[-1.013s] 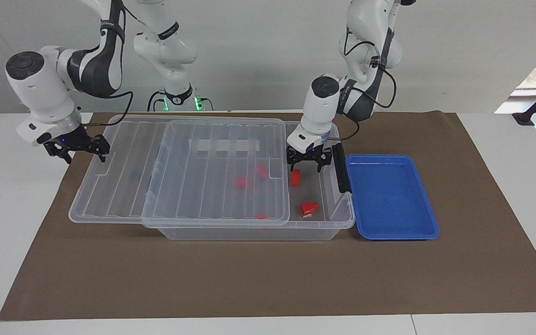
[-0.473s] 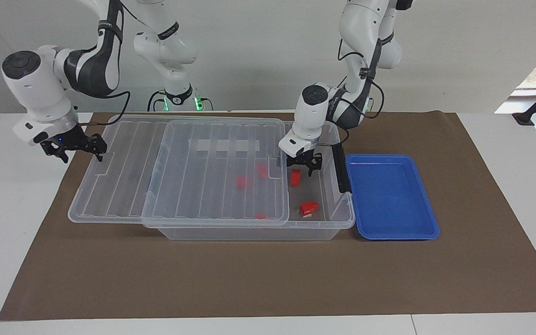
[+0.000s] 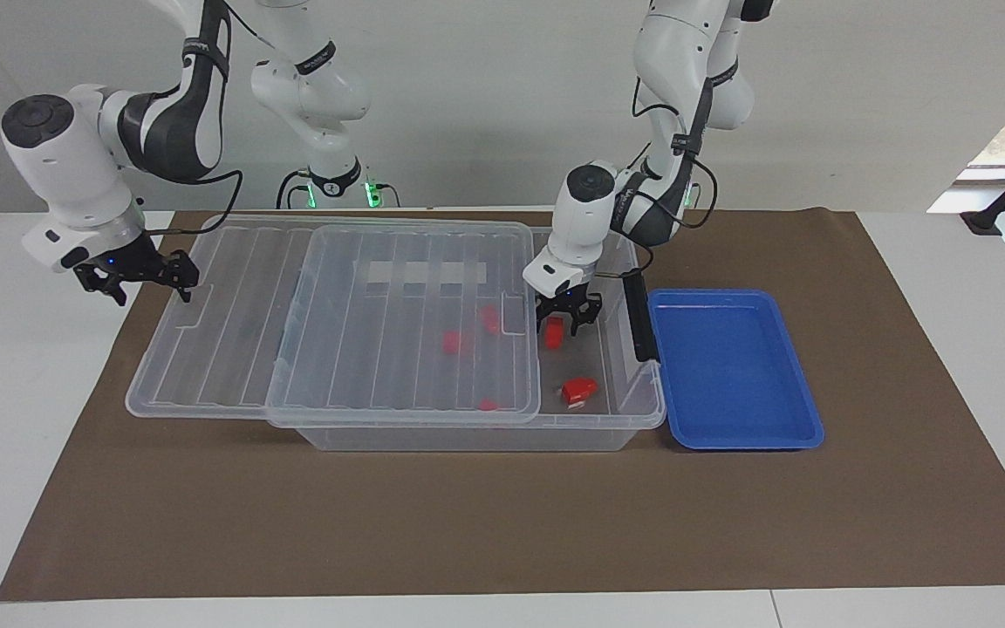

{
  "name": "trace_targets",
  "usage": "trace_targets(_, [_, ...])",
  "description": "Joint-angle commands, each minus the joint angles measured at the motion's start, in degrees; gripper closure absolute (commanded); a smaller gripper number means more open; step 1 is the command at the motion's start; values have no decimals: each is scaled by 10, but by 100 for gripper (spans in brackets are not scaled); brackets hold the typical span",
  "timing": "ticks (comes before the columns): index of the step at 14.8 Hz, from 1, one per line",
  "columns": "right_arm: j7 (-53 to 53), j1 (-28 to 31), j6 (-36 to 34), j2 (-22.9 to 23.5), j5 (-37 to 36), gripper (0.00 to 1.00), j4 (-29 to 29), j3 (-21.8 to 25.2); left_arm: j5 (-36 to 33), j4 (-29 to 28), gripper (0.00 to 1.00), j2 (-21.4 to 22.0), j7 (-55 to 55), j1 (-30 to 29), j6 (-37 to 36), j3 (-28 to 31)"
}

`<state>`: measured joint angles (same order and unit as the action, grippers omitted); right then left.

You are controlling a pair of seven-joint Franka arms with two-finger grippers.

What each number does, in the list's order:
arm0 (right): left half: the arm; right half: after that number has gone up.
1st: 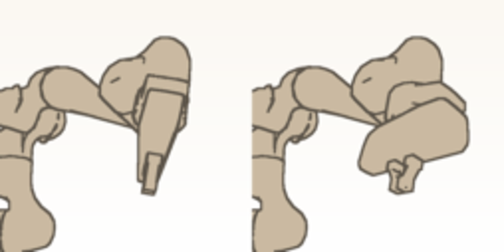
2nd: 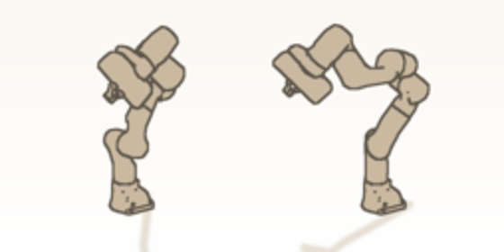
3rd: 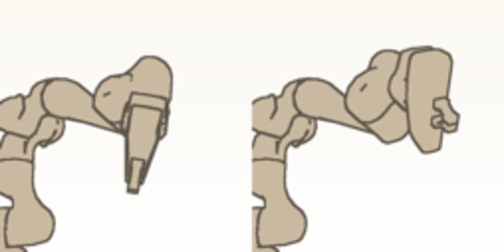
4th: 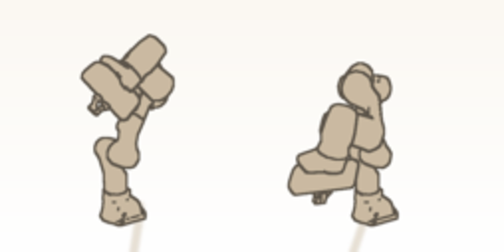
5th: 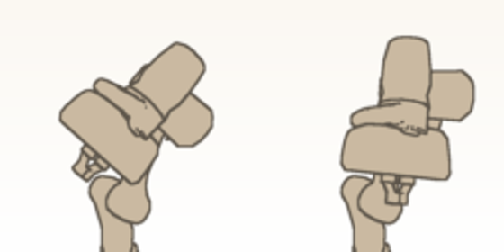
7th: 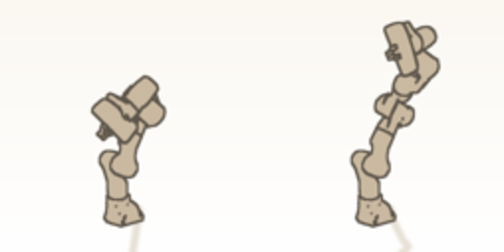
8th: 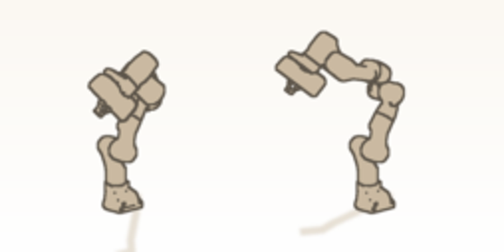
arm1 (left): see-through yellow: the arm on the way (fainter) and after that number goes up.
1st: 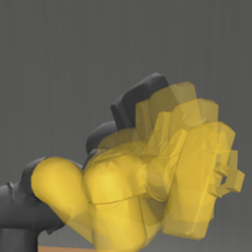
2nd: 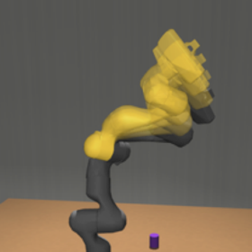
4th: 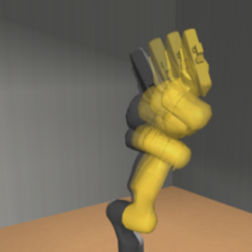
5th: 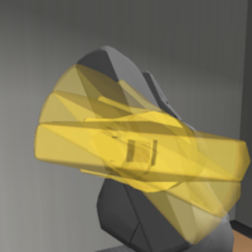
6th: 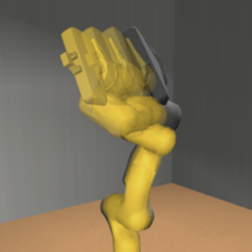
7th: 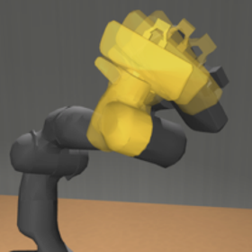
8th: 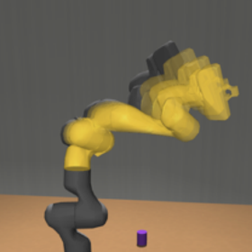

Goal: Place red block in blue tray from box
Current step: 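Grasp a red block with the left gripper and lift it, then carry the red block over the blue tray with the left gripper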

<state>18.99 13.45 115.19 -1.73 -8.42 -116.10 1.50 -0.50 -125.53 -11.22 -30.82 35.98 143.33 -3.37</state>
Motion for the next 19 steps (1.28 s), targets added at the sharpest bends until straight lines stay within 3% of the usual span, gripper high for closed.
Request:
trace_targets(1, [24,16,6,4,-10,0,5,-4,2,-5,100,-1,-22,16,5,10])
trace_targets(5, [34,19,6,4,-12,0,7,-4,2,4,100,41,-66,5,-17,14])
trace_targets(8, [36,20,6,7,-12,0,10,-3,2,11,100,94,-67,5,-89,14])
trace_targets(13, [40,26,6,7,-12,0,10,-3,2,83,100,138,-62,-17,-217,15])
trace_targets(16, [43,23,-5,7,-13,0,21,-4,2,85,100,182,-55,-57,-260,15])
trace_targets(19, [11,1,-52,10,-6,0,62,-10,2,85,100,194,-17,-105,-278,15])
